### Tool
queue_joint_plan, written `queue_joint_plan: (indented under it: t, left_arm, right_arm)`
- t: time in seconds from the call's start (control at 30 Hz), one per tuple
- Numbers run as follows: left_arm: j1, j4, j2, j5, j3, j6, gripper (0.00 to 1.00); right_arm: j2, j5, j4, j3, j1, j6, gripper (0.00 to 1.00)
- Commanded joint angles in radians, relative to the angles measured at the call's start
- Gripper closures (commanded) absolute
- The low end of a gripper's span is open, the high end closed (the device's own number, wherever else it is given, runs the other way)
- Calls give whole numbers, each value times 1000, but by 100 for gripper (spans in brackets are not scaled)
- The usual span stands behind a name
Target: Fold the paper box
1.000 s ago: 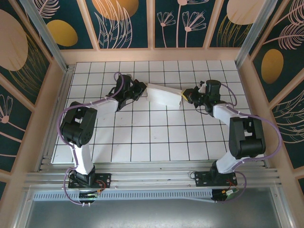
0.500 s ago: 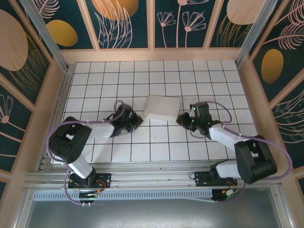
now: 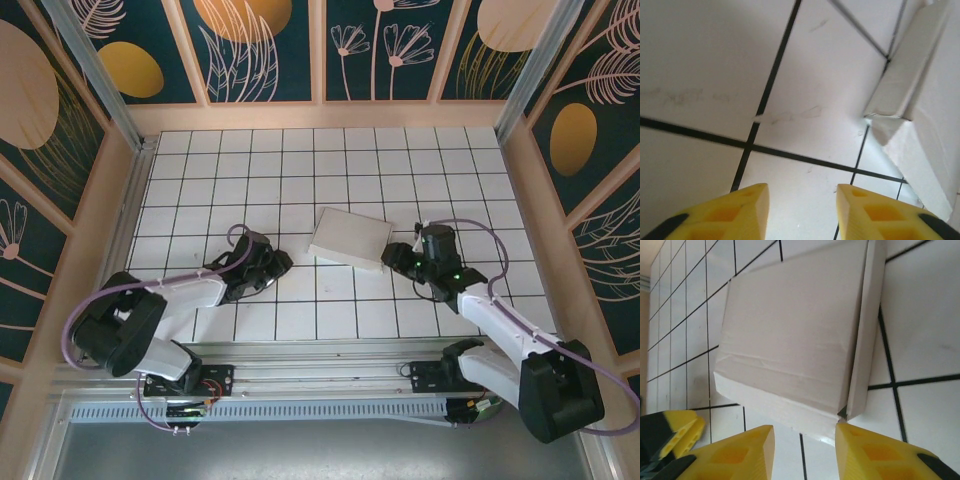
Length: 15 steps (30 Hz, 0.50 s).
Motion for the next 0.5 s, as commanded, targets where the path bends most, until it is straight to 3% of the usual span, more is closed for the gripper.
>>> queue_joint_plan:
  t: [0.0,0.1,0.2,0.27,0.4,0.47]
  left_arm:
    - [-3,-48,-87,-151,64,186,57]
    - [-4,48,-195,-289,58,459,55]
    - [4,299,-297,-498,-54,682,28]
    - [71,396,-287,-574,-79,761,25]
    - [186,562,-203,-718,-118,909,19]
    - [221,779,-175,-765,-196,1035,2]
  right_arm:
    - [-13,132,-22,82,-62,-84,59]
    - [-8,218,69,106,-201,-116,48]
    - [28,251,233,87,-348,-168,33]
    - [89,240,396,54,-423,-211,26]
    - [274,311,651,12,-457,-387,18]
    - [373,338,736,3,-462,-440,16]
